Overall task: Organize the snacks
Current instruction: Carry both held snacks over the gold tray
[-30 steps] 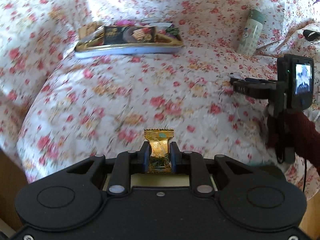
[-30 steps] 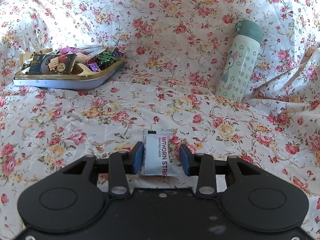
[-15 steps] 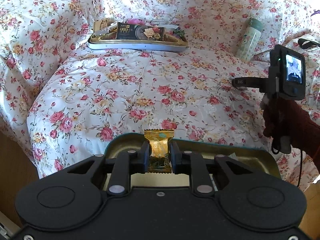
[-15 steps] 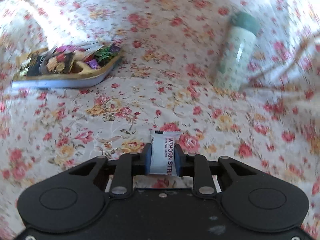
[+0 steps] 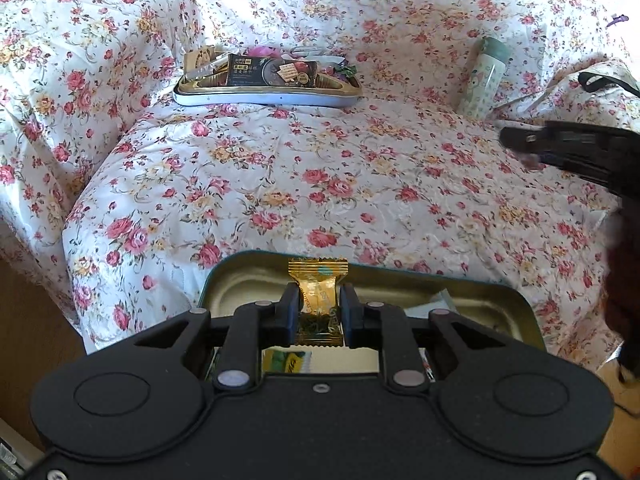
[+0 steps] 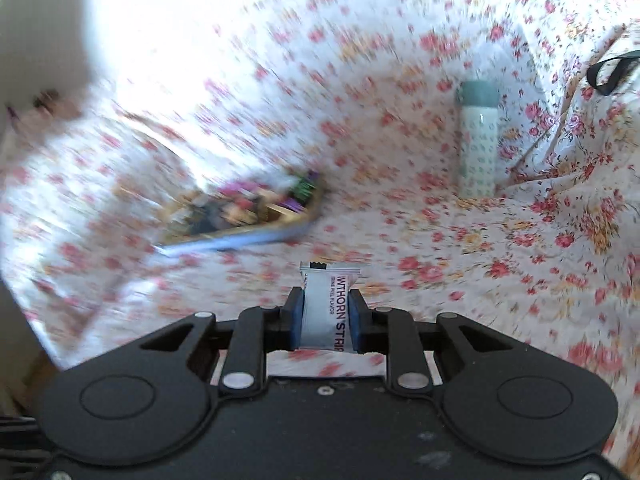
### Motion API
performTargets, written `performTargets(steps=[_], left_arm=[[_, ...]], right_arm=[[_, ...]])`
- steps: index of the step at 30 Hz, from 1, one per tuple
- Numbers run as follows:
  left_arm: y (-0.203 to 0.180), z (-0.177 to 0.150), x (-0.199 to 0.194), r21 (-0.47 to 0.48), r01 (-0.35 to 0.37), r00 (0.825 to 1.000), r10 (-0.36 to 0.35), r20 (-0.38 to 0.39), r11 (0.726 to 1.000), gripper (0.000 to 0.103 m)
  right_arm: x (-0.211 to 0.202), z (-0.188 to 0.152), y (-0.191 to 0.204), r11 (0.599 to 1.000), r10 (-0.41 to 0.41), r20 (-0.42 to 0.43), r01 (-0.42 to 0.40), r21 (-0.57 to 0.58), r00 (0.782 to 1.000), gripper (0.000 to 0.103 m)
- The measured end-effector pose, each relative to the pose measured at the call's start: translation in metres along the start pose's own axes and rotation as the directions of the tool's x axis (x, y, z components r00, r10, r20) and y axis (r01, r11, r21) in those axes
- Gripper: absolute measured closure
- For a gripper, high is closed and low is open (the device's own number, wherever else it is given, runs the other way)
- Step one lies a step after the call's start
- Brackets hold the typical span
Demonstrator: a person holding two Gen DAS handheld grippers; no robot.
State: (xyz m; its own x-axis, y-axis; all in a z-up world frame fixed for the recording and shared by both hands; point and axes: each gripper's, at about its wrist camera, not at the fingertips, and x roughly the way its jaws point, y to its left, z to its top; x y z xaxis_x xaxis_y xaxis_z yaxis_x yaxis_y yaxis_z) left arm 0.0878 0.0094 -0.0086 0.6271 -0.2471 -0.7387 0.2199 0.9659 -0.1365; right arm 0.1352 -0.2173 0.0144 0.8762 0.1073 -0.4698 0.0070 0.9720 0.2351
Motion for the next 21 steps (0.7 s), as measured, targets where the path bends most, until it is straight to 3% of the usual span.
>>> performTargets(steps=[4, 8, 12, 15, 21], left_arm=[[-0.005, -0.004, -0.011, 0.008, -0.021, 1.000, 0.021, 0.010, 1.000, 0.075], [-0.010, -0.006, -0.020, 0.011, -0.073, 0.997, 0.072, 0.021, 0.997, 0.075], [-0.013, -0.004, -0.016, 0.030, -0.084, 0.996, 0.084, 0.010, 0.996, 0.075], [-0.016, -0.002, -0.009, 0.043, -0.100, 0.995, 0.100, 0.000, 0.994, 0.075], [-0.025, 0.001, 0.005, 0.084, -0.110, 0.994, 0.111, -0.010, 0.990, 0.075]], right_arm=[[-0.052, -0.020, 0.013, 0.997, 0.062, 0.063, -0.065, 0.051, 0.996, 0.079], [-0.093, -0.043, 0.023, 0.996, 0.052, 0.095, -0.058, 0.064, 0.994, 0.079], [-0.107, -0.065, 0.026, 0.996, 0.019, 0.067, -0.025, 0.084, 0.998, 0.079], [-0.106, -0.079, 0.026, 0.995, -0.038, 0.019, 0.036, 0.095, 0.999, 0.079], [-0.095, -0.100, 0.031, 0.994, -0.065, -0.071, 0.070, 0.082, 0.995, 0.078]])
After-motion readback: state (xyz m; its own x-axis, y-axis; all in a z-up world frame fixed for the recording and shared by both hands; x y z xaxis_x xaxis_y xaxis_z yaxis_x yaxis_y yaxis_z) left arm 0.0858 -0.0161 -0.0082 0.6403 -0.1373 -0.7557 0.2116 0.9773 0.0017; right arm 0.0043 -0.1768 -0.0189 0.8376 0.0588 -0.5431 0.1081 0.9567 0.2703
